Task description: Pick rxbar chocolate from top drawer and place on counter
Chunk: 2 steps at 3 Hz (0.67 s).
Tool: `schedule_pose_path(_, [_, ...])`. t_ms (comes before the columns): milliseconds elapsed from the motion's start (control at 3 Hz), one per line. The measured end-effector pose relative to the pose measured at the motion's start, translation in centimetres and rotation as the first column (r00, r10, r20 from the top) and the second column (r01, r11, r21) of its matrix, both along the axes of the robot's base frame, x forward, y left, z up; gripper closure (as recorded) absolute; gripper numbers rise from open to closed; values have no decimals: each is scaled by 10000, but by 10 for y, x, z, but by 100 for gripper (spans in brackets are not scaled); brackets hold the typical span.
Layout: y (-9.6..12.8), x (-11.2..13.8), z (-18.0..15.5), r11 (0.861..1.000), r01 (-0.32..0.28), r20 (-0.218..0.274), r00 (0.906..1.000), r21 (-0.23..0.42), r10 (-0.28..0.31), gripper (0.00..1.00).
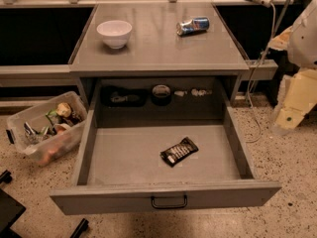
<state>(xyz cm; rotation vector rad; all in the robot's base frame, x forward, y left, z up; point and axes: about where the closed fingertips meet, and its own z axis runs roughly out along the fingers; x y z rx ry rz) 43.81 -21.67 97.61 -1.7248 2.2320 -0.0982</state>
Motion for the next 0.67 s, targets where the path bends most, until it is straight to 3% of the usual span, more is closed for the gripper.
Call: schedule_pose_path(667, [1, 4, -9, 10000, -52, -61, 10000, 51, 52, 0])
